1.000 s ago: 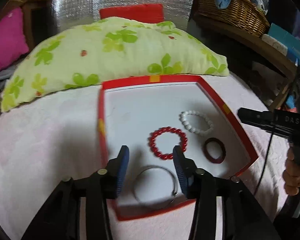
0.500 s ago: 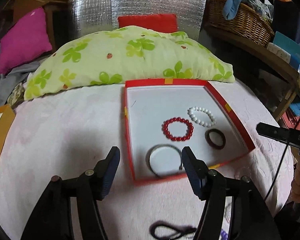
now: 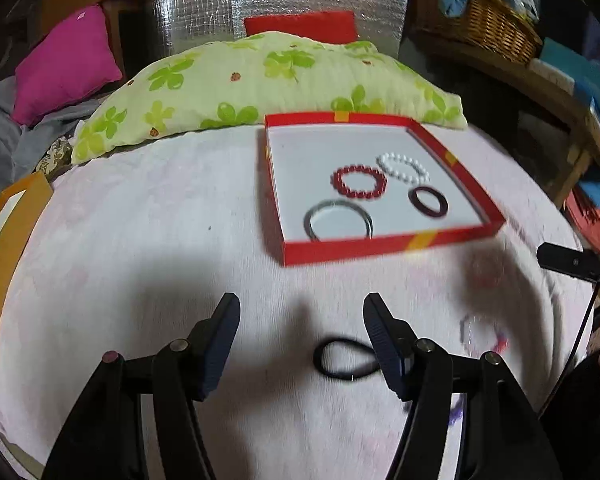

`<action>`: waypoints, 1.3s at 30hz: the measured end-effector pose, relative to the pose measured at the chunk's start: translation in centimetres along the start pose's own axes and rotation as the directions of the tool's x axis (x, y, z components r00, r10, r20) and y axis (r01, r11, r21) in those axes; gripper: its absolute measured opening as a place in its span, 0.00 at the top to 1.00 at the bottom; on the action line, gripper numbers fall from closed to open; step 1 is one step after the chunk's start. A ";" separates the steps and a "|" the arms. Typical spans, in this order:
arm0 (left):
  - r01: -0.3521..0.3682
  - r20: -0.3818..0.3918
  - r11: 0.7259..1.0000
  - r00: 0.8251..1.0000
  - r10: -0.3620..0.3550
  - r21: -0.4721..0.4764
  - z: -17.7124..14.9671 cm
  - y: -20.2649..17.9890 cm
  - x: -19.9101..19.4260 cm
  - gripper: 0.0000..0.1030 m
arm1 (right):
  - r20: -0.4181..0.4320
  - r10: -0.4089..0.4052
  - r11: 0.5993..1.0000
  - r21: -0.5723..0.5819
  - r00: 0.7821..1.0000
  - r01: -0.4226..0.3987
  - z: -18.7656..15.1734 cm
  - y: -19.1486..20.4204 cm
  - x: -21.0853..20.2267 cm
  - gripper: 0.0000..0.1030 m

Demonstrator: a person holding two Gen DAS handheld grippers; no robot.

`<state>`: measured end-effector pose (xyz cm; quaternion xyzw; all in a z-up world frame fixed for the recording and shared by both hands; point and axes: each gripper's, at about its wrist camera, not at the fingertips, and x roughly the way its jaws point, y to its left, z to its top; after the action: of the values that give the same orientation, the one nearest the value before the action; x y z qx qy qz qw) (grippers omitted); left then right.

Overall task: Organize jewelry
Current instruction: 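Withdraw both tools toward the purple and pink bead bracelets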

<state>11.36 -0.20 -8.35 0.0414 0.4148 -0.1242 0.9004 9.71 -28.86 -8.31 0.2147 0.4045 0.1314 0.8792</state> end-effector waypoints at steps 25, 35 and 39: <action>-0.081 0.003 0.989 0.997 0.081 0.121 -3.4 -2.0 -0.9 0.36 | -0.087 -0.046 0.998 -0.056 0.995 0.041 -2.8 1.4 2.2 0.50; -0.052 -0.030 0.987 0.998 0.057 0.155 -3.9 -2.7 -0.3 0.36 | -0.115 -0.038 0.997 -0.072 0.993 0.030 -3.1 1.5 2.7 0.50; 0.034 -0.047 0.983 0.999 -0.026 0.183 -4.7 -3.2 -0.6 0.36 | -0.122 -0.043 0.996 -0.088 0.992 0.032 -3.3 1.2 2.7 0.50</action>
<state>6.74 -2.39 -10.88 0.1208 0.4223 -0.1745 0.8813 8.79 -25.86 -11.42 0.1606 0.4560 0.1452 0.8633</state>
